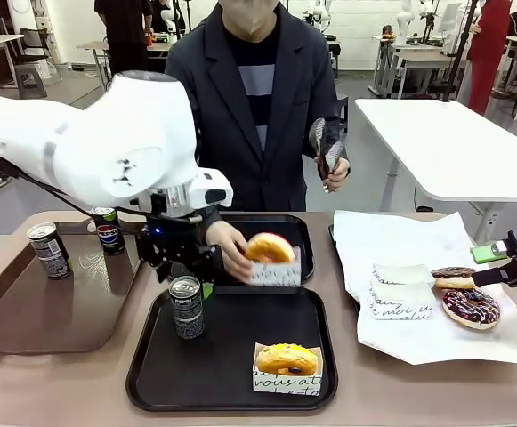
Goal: Set up donuts and drinks on trays.
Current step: Pick up one Pepsi coke and place it on the Flat Tray, then pick up one Pepsi coke from the Handle tray and place it on the Flat Tray without a Pepsi coke.
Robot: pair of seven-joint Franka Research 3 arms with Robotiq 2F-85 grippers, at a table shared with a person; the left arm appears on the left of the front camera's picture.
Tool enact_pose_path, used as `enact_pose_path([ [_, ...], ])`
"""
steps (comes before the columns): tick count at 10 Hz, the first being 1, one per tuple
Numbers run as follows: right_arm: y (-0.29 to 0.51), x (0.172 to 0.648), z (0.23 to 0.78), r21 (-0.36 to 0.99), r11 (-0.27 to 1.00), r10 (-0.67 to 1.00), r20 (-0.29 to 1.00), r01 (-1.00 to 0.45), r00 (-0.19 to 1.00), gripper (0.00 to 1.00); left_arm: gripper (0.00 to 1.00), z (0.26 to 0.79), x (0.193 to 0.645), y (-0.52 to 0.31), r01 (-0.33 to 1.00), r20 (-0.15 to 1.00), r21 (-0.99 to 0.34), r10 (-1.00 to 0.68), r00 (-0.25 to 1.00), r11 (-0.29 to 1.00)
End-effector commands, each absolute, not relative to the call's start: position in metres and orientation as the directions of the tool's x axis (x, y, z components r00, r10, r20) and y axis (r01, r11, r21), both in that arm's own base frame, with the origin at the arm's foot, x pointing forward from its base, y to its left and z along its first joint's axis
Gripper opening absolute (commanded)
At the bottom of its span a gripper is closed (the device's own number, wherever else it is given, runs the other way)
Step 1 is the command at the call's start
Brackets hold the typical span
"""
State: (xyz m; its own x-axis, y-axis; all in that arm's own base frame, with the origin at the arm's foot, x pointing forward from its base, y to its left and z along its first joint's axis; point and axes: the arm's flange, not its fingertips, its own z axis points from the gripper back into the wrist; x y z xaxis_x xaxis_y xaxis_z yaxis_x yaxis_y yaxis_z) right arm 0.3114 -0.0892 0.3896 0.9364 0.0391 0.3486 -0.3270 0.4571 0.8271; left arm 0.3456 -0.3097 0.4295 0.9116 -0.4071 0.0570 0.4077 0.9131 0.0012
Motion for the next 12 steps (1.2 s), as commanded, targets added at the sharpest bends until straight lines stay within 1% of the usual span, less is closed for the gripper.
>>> enact_pose_path([
  [1,-0.088,0.314,0.388,0.832,0.436,0.026,0.37,-0.344,0.929,1.0,0.99,0.475,0.295,-0.256,0.447,0.095,-0.002,-0.445,0.891,0.895],
  [2,-0.088,0.314,0.388,0.832,0.436,0.026,0.37,-0.344,0.929,1.0,1.0,0.486,0.276,-0.224,0.465,0.129,-0.01,-0.46,0.879,0.885],
  [3,-0.088,0.314,0.388,0.832,0.436,0.026,0.37,-0.344,0.929,1.0,1.0,0.488,0.259,-0.193,0.466,0.125,-0.032,-0.459,0.879,0.884],
  [5,-0.088,0.314,0.388,0.832,0.436,0.026,0.37,-0.344,0.929,1.0,1.0,0.483,0.243,-0.155,0.431,0.145,-0.075,-0.418,0.897,0.899],
  [7,-0.088,0.314,0.388,0.832,0.436,0.026,0.37,-0.344,0.929,1.0,1.0,0.482,0.249,-0.132,0.364,0.181,-0.112,-0.341,0.922,0.925],
  [8,-0.088,0.314,0.388,0.832,0.436,0.026,0.37,-0.344,0.929,1.0,1.0,0.481,0.263,-0.127,0.285,0.202,-0.138,-0.255,0.946,0.948],
  [9,-0.088,0.314,0.388,0.832,0.436,0.026,0.37,-0.344,0.929,1.0,1.0,0.502,0.253,-0.143,0.39,0.161,-0.079,-0.375,0.913,0.917],
  [12,-0.088,0.314,0.388,0.832,0.436,0.026,0.37,-0.344,0.929,1.0,1.0,0.502,0.253,-0.143,0.39,0.161,-0.079,-0.375,0.913,0.917],
])
